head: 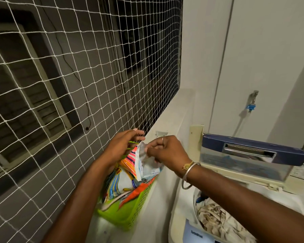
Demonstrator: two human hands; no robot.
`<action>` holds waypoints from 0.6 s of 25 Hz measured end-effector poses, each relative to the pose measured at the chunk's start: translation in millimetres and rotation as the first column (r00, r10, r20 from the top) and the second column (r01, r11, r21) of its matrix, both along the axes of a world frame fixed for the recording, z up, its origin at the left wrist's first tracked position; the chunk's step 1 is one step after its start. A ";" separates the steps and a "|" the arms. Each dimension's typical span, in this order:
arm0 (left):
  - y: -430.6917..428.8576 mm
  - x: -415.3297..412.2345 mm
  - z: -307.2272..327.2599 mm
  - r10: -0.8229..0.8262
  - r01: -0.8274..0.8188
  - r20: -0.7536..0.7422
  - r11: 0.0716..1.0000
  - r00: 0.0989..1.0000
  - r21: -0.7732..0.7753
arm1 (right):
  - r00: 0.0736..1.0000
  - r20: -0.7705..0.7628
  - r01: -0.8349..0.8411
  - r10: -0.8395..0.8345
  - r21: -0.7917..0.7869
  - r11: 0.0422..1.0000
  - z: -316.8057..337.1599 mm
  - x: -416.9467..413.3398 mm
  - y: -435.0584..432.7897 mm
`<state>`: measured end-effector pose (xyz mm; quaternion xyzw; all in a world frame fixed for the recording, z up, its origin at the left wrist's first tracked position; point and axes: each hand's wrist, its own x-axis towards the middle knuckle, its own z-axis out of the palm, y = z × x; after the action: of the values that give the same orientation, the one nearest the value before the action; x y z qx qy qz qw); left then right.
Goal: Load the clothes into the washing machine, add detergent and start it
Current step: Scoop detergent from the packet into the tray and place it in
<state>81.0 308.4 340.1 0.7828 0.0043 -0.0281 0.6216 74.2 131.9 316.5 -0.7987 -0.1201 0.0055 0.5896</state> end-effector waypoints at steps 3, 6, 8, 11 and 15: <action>-2.3 4.0 -0.7 0.013 -0.014 -0.003 0.999 1.000 -0.029 | 0.987 -0.150 0.074 -0.053 0.139 0.988 10.2 8.6 -18.9; -3.3 9.5 -1.5 0.012 -0.012 -0.004 0.999 1.000 -0.030 | 0.978 -0.185 0.127 -0.093 0.177 0.976 19.1 13.7 -35.0; -4.0 13.8 -2.1 0.007 -0.008 -0.007 0.999 1.000 -0.039 | 0.975 -0.199 0.142 -0.103 0.191 0.971 24.6 17.3 -44.2; -6.7 20.9 -2.1 0.007 -0.008 -0.010 0.998 1.000 -0.056 | 0.972 -0.212 0.150 -0.103 0.216 0.965 32.7 22.9 -57.2; -11.9 29.2 -2.0 0.023 -0.023 -0.006 0.998 1.000 -0.058 | 0.966 -0.243 0.145 -0.082 0.254 0.956 44.8 33.3 -70.4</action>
<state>110.2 296.5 338.1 0.7642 0.0142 -0.0233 0.6445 107.5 61.5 361.3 -0.7104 -0.0042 0.0473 0.7022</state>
